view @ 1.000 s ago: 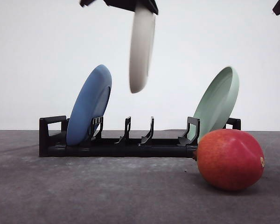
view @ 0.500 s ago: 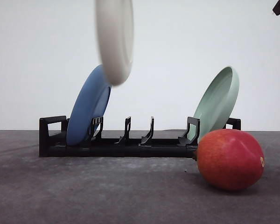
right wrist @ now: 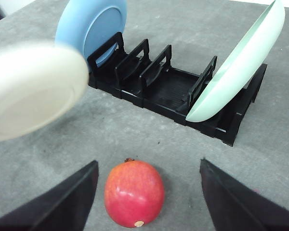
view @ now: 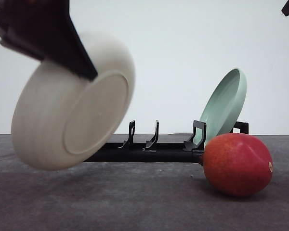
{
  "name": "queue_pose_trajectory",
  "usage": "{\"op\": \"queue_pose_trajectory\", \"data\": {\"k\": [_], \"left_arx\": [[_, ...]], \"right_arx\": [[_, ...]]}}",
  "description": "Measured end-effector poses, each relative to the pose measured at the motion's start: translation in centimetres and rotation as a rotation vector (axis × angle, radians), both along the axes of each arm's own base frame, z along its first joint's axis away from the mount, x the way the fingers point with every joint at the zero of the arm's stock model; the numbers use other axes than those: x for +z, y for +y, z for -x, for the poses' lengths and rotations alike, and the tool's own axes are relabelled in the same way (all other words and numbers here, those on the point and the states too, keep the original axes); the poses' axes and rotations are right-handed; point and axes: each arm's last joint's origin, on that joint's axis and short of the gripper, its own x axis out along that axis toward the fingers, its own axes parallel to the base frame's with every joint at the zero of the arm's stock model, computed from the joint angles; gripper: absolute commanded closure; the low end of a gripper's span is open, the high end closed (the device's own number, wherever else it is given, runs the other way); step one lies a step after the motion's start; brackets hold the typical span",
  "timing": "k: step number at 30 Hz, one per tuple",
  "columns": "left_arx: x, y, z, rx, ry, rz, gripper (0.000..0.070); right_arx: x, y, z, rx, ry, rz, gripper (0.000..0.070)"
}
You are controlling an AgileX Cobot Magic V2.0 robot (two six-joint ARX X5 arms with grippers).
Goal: Place pomegranate in white plate
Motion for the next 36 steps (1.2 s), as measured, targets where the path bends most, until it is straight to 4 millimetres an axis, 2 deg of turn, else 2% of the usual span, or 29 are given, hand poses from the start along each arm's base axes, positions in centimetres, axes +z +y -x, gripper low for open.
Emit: {"op": "queue_pose_trajectory", "data": {"k": [13,23,27,31,33,36], "left_arx": [[-5.8,-4.7,1.0,-0.221,-0.224,-0.53,0.069],[-9.1,-6.8,1.3,-0.319,-0.312,-0.747,0.0687],[-9.1,-7.2,1.4,-0.327,-0.319,-0.749,0.0631],[-9.0,-7.3,1.6,-0.33,-0.307,-0.739,0.0449],[-8.8,-7.5,1.5,-0.312,-0.299,-0.72,0.0392],[-7.9,-8.2,1.3,-0.262,-0.284,-0.659,0.0374]], "right_arx": [[0.0,0.0,0.0,0.0,0.0,0.0,0.0278],[0.0,0.0,0.0,0.0,0.0,0.0,0.0278],[0.0,0.0,0.0,0.0,0.0,0.0,0.0278],[0.0,0.0,0.0,0.0,0.0,0.0,0.0278],[0.0,0.0,0.0,0.0,0.0,0.0,0.0278],[0.0,0.0,0.0,0.0,0.0,0.0,0.0278]]}}
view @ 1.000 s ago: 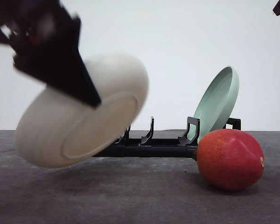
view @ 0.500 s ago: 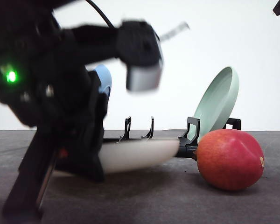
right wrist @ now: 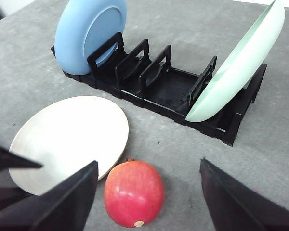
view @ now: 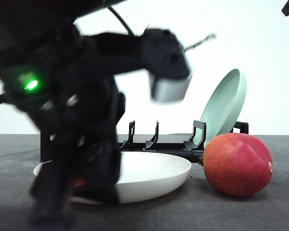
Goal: Place pomegranate in white plate
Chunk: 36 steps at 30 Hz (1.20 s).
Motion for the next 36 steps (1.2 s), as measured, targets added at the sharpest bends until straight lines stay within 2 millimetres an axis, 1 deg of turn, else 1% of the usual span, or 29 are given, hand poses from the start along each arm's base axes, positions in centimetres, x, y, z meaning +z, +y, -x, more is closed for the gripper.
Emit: {"op": "queue_pose_trajectory", "data": {"k": [2,4,5,8,12,15,20,24,27,31,36], "left_arx": [[0.8,-0.5,-0.2,0.032,0.019,0.052,0.0363],[1.8,-0.8,-0.3,0.054,0.074,0.103,0.0292],[2.3,-0.8,-0.4,0.063,0.105,0.126,0.0273],[3.7,-0.1,-0.7,0.107,0.191,0.186,0.0263],[5.0,1.8,-1.2,0.185,0.287,0.225,0.0263],[6.3,3.7,-2.0,0.273,0.358,0.299,0.0263],[9.6,7.6,-4.0,0.436,0.435,0.577,0.0264],[11.3,10.7,-5.2,0.538,0.452,0.744,0.0264],[12.0,12.8,-6.0,0.616,0.41,0.806,0.0264],[12.5,15.8,-7.1,0.723,0.37,0.854,0.0265],[13.0,18.9,-7.6,0.777,0.362,0.923,0.0266]], "right_arx": [[0.0,0.0,0.0,0.0,0.0,0.0,0.0278],[0.0,0.0,0.0,0.0,0.0,0.0,0.0278],[0.0,0.0,0.0,0.0,0.0,0.0,0.0278],[0.0,0.0,0.0,0.0,0.0,0.0,0.0278],[0.0,0.0,0.0,0.0,0.0,0.0,0.0278],[0.0,0.0,0.0,0.0,0.0,0.0,0.0278],[0.0,0.0,0.0,0.0,0.0,0.0,0.0278],[0.0,0.0,0.0,0.001,0.0,0.0,0.0278],[0.0,0.0,0.0,0.001,0.0,-0.001,0.0278],[0.0,0.0,0.0,-0.001,0.006,-0.008,0.0277],[0.0,0.1,0.1,0.034,0.037,-0.062,0.0273]]}}
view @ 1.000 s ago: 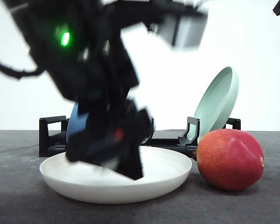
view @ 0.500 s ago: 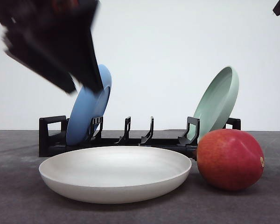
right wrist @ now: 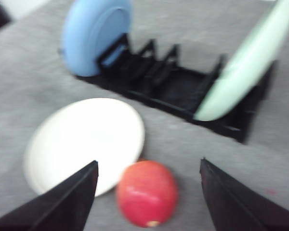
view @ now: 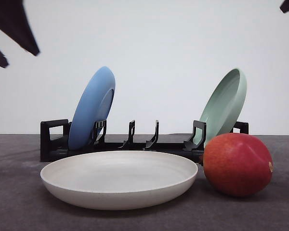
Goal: Place pomegranate in white plate
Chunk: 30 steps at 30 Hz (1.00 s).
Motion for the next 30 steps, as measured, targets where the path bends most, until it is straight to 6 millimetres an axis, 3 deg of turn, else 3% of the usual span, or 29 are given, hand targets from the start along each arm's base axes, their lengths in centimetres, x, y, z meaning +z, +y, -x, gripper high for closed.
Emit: {"op": "queue_pose_trajectory", "data": {"k": [5,10,19,24,30], "left_arx": [[0.5,1.7,0.3,0.067,-0.033,0.006,0.0266],[0.9,1.9,0.9,0.07,-0.063,0.014,0.0266],[0.8,1.9,1.0,0.07,-0.059,0.013,0.0266],[0.8,1.9,1.0,0.07,-0.059,0.013,0.0267],[0.8,1.9,1.0,0.07,-0.059,0.013,0.0269]], "right_arx": [[-0.1,0.2,0.0,0.012,0.053,-0.054,0.027],[-0.5,0.9,-0.6,-0.003,0.141,-0.07,0.027],[-3.1,4.3,-3.1,-0.069,0.336,0.094,0.0269],[-3.6,6.5,-4.8,-0.086,0.388,0.182,0.0118],[-4.4,8.3,-6.9,-0.087,0.425,0.247,0.0099]]}}
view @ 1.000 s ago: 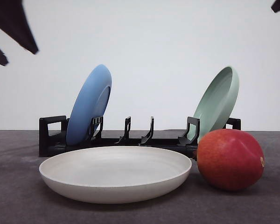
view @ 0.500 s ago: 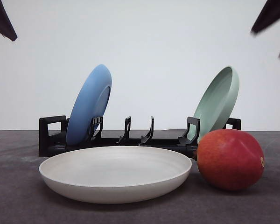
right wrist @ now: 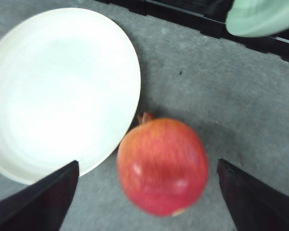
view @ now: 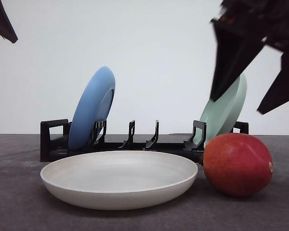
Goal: Place pomegranate in white plate
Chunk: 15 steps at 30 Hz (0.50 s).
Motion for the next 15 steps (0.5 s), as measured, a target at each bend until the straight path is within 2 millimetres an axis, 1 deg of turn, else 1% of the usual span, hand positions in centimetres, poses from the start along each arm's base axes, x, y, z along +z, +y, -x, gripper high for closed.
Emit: {"op": "queue_pose_trajectory", "data": {"k": [3,9,15], "left_arx": [[0.0,0.0,0.0,0.0,0.0,0.0,0.0269],[0.0,0.0,0.0,0.0,0.0,0.0,0.0269],[0.0,0.0,0.0,0.0,0.0,0.0,0.0269]], "right_arx": [[-1.0,0.5,-0.7,0.003,0.032,0.026,0.008],[-2.8,1.3,-1.8,0.018,0.083,0.079,0.0078],[-4.1,1.7,-2.4,0.024,0.118,0.107,0.0079]]}}
